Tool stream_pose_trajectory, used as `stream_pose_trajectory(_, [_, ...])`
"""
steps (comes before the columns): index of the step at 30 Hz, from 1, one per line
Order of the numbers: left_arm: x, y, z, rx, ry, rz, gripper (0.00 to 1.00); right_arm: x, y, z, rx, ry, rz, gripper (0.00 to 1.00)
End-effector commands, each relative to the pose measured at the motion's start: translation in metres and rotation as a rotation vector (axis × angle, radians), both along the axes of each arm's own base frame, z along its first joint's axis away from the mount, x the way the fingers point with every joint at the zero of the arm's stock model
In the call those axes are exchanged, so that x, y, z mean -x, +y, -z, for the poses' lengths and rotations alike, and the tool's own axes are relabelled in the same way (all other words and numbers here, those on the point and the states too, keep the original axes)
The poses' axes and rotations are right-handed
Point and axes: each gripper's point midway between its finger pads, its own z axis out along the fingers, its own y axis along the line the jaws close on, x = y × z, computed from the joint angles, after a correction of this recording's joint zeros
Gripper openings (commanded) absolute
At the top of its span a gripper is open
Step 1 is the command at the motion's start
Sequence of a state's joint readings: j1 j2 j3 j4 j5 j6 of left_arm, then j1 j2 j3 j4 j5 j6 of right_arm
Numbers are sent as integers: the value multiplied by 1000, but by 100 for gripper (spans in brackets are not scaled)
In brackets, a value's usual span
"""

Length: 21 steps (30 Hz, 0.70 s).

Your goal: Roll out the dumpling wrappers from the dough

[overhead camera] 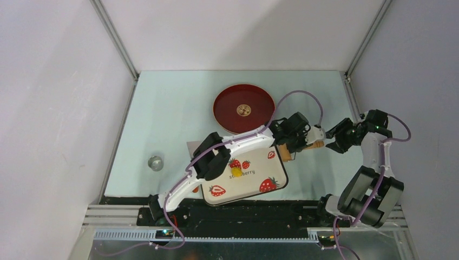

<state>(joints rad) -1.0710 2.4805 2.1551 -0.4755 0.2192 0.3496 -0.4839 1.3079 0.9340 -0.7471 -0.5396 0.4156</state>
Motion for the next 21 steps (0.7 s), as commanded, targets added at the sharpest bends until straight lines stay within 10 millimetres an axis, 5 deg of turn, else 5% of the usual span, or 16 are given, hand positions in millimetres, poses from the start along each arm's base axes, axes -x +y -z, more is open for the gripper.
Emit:
stream_pose_trajectory(1, [-14,-1,-113,208,-55,-10,0,-5,6,-28,-26,-99,-15,54])
stream_pose_trajectory(7, [-21,18,-140,218,-120,-29,0,-7,10,-55,-42,-190,-25,55])
stream_pose_trajectory(15, [-23,60,-139,158,-150,-63,0,-7,20,-87,-52,-298,-77,61])
stream_pose_trajectory(21, [-16,112,-128,101,-131,-110,0,3,43,-90,-54,-329,-213,89])
